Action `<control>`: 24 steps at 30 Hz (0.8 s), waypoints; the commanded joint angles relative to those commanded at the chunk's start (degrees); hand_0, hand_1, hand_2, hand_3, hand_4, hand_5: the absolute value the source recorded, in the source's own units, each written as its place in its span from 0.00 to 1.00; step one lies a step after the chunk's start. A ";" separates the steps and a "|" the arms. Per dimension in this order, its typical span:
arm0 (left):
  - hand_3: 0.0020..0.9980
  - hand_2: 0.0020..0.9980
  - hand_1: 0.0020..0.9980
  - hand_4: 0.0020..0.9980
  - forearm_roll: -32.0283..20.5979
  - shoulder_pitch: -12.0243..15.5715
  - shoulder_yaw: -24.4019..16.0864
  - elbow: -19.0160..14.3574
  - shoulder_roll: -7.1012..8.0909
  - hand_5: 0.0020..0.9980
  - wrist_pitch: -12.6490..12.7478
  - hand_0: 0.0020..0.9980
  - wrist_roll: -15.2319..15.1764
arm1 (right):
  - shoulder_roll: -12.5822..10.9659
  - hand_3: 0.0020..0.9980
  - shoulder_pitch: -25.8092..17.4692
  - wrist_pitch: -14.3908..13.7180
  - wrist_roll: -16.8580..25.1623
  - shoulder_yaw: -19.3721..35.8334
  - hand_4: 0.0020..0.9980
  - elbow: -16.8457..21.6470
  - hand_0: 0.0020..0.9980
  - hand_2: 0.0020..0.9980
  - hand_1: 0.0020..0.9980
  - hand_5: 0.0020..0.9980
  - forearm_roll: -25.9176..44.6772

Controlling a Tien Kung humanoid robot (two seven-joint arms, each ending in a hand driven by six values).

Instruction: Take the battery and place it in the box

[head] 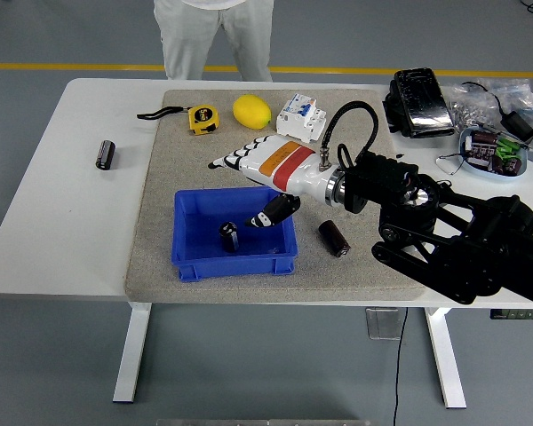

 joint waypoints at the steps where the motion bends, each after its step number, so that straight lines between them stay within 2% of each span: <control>1: 0.61 0.78 0.72 0.63 -0.14 0.03 0.12 -0.01 0.04 0.48 0.00 0.75 -0.06 | -0.67 0.94 -0.03 0.62 -0.16 0.83 0.92 0.53 0.84 0.89 0.85 0.30 -0.76; 2: 0.61 0.78 0.72 0.63 -0.23 0.06 0.18 -0.02 0.09 0.48 -0.01 0.75 -0.08 | -1.16 0.85 -0.07 1.18 -0.33 1.53 0.92 1.00 0.82 0.80 0.78 0.31 -1.61; 7: 0.61 0.78 0.72 0.63 0.08 0.17 -0.02 0.03 0.14 0.48 -0.08 0.75 0.05 | -3.73 0.85 -0.78 3.64 -0.99 4.26 0.92 3.88 0.82 0.80 0.78 0.31 -4.87; 8: 0.61 0.78 0.72 0.63 0.08 0.18 -0.02 0.03 0.14 0.48 -0.10 0.74 0.07 | -4.15 0.76 -0.90 3.90 -1.04 4.48 0.92 4.26 0.79 0.74 0.72 0.32 -5.37; 13: 0.61 0.78 0.72 0.63 0.37 0.26 -0.32 0.00 0.18 0.48 -0.22 0.74 0.23 | -7.26 0.76 -2.19 4.78 -1.26 4.40 0.92 5.93 0.79 0.74 0.72 0.32 -9.27; 14: 0.61 0.78 0.72 0.63 0.52 0.25 -0.41 0.00 0.18 0.47 -0.24 0.75 0.28 | -7.57 0.68 -2.43 4.89 -1.26 4.26 0.89 6.02 0.77 0.69 0.69 0.31 -9.59; 24: 0.61 0.78 0.72 0.63 1.60 0.20 -1.04 -0.05 0.08 0.47 -0.38 0.75 0.63 | -10.76 0.67 -5.74 5.59 -0.85 2.67 0.89 4.44 0.76 0.69 0.68 0.30 -10.92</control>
